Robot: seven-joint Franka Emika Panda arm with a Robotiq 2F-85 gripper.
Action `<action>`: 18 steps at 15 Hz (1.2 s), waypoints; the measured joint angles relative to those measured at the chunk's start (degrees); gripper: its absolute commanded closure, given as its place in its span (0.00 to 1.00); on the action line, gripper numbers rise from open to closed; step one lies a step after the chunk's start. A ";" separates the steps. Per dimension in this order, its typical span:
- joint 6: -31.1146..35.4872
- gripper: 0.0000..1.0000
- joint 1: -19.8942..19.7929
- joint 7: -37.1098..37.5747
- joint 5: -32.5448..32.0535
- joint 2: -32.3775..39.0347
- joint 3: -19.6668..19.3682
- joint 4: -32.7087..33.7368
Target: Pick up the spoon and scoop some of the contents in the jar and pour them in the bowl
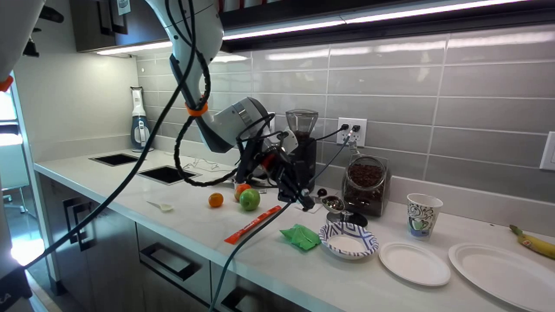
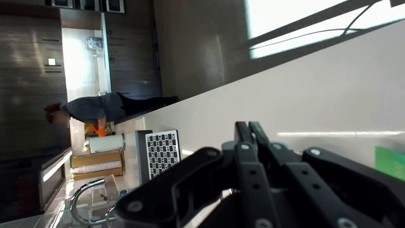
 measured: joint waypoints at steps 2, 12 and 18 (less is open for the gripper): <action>1.54 0.99 -0.87 -1.74 1.27 -0.62 -0.02 0.00; 11.60 0.99 -4.80 -12.53 7.88 -2.77 -1.65 0.09; 14.78 0.99 -5.04 -16.94 11.42 -3.34 -2.89 0.09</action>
